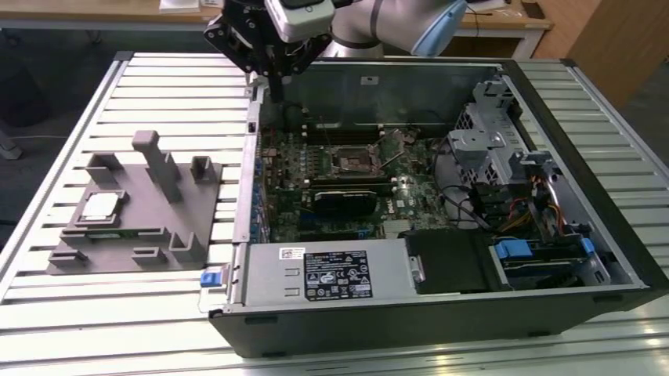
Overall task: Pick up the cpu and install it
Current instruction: 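Reach for the cpu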
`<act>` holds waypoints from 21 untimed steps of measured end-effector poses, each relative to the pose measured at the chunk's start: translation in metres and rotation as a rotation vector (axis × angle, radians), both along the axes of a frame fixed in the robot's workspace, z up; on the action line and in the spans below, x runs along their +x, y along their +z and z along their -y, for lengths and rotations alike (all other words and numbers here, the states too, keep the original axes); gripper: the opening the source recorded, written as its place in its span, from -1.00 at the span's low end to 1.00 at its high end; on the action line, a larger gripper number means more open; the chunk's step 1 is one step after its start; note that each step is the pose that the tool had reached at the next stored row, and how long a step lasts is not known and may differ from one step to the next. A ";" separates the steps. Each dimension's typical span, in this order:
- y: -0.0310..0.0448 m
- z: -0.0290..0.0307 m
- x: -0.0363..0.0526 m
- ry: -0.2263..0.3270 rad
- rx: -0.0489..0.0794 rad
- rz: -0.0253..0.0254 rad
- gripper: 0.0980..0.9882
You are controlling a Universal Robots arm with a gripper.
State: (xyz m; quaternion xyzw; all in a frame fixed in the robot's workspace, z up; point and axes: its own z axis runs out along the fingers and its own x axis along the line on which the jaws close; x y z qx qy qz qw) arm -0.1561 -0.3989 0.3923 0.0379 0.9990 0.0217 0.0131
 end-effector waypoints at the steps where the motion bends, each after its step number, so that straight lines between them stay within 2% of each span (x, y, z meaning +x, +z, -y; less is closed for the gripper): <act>1: -0.0001 0.0000 -0.0006 0.000 0.000 0.0000 -0.98; 21: -0.0009 0.0000 -0.0105 0.000 0.000 -0.0001 -0.98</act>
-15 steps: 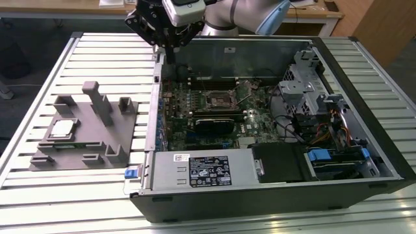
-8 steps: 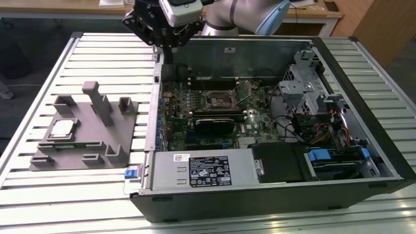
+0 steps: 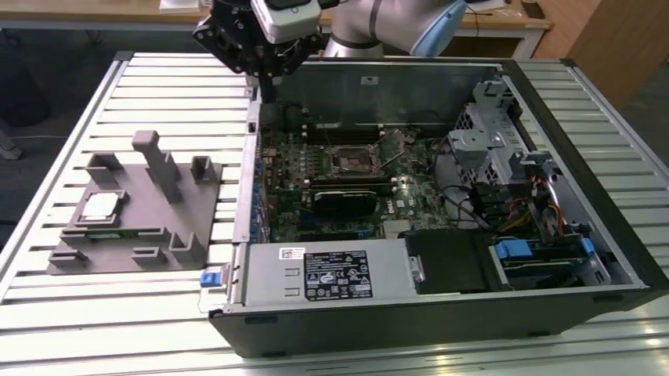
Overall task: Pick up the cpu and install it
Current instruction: 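Reach for the cpu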
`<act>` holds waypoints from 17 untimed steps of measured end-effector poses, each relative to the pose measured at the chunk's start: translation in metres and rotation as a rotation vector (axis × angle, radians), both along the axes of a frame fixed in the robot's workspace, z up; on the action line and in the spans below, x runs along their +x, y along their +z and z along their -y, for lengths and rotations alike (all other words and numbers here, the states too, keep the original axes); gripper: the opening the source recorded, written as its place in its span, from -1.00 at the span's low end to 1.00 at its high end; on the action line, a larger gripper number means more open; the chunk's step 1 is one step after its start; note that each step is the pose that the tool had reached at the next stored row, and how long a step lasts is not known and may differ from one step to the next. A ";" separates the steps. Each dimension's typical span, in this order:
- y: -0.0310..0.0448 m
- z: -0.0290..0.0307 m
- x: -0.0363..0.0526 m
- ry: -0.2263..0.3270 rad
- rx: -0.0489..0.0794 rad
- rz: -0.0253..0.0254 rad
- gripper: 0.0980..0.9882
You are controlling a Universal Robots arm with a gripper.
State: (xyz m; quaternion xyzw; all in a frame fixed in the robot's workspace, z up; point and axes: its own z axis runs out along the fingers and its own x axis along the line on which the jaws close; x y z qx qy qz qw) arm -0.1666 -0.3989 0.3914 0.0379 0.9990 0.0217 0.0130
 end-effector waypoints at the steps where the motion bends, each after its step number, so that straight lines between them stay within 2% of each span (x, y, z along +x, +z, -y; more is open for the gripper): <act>1: -0.0001 0.0000 -0.0005 0.000 0.000 0.0000 -0.98; 17: -0.0006 0.0000 -0.0092 0.000 0.000 0.0000 -0.98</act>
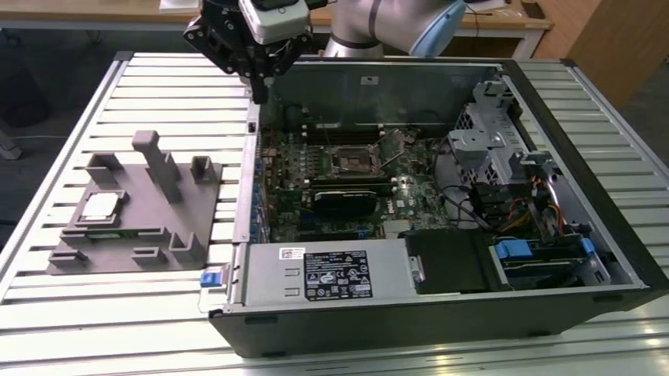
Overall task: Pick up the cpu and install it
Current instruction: 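Reach for the cpu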
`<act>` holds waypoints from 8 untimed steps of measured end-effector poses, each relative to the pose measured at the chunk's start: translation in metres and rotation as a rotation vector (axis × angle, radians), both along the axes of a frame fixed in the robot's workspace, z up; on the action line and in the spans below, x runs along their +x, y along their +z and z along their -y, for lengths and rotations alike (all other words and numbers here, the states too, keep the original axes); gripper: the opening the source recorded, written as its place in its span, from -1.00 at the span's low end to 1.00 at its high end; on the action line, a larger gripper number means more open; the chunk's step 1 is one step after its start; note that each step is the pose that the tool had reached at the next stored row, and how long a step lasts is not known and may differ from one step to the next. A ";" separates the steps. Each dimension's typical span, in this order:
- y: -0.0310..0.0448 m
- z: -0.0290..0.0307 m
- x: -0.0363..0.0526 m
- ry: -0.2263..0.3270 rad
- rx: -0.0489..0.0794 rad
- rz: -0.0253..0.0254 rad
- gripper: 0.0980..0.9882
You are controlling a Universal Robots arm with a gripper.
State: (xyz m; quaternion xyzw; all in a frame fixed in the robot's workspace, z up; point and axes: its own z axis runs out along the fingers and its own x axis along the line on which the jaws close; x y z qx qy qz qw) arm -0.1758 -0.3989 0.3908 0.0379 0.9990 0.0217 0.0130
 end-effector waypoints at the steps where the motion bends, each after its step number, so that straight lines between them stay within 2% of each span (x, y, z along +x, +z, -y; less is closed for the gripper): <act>1: 0.0000 0.0000 -0.0006 0.000 0.000 0.0000 -0.98; 8: -0.0001 0.0000 -0.0047 0.000 0.000 -0.0001 -0.98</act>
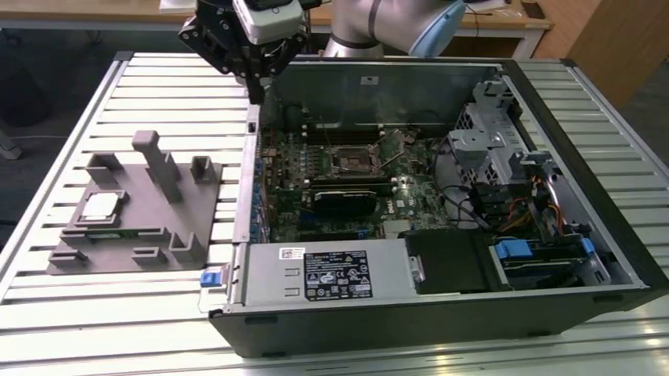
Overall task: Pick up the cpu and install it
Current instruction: 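Reach for the cpu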
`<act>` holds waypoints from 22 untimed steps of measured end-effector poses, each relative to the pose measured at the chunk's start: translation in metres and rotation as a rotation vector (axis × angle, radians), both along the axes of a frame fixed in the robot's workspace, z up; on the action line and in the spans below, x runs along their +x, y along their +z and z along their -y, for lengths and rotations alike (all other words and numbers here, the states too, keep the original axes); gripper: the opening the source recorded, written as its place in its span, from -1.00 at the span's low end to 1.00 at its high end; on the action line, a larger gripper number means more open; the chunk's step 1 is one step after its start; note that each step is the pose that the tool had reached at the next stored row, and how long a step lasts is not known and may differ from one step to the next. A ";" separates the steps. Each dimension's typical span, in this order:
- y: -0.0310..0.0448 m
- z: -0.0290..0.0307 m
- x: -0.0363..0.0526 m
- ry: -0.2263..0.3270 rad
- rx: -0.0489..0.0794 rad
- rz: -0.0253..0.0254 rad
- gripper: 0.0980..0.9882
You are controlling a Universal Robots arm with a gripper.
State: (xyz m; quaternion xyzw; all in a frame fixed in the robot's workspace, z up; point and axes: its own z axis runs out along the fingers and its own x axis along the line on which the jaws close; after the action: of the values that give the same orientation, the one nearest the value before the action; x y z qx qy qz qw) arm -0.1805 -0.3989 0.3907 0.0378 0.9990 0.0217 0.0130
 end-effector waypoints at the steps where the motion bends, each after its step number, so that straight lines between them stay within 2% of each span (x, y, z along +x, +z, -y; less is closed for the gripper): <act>1: 0.0000 0.0000 -0.0007 0.000 0.000 0.0000 -0.98; 22: -0.0005 0.0000 -0.0160 0.000 0.000 0.0001 -0.98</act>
State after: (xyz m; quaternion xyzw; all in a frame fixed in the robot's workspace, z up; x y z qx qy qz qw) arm -0.1965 -0.3989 0.3902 0.0379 0.9990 0.0217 0.0130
